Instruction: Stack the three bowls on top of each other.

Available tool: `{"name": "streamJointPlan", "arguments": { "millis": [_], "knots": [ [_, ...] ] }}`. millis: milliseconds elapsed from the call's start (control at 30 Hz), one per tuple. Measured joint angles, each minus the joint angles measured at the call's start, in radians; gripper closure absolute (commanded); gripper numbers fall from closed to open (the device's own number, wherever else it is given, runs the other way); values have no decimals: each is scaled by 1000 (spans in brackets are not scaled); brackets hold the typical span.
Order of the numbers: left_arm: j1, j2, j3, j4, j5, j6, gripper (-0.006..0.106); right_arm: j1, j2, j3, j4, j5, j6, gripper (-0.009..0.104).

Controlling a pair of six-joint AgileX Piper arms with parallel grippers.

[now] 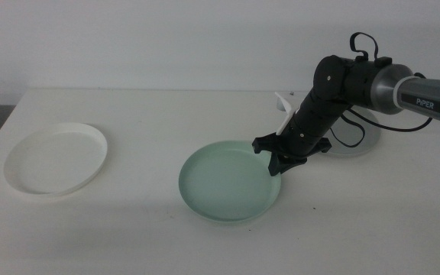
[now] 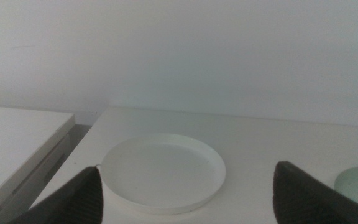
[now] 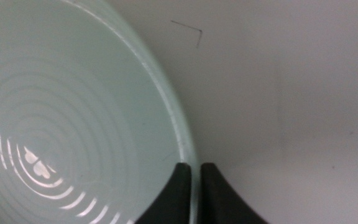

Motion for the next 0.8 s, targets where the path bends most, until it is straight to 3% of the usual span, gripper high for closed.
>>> {"name": "streamJointPlan", "arguments": {
  "millis": [67,200,300,500,800],
  "knots": [
    [0,0,0,0,0,0,7,2,0,0,0,-4,0,73],
    [0,0,0,0,0,0,7,2,0,0,2,-4,0,35],
    [0,0,0,0,0,0,7,2,-3,-5,0,4,-4,18],
    [0,0,0,0,0,0,7,-42,-96,-69,-70,18,48,21],
    [0,0,0,0,0,0,7,-319,-111,-192,-139,8,88,29]
  ]
}}
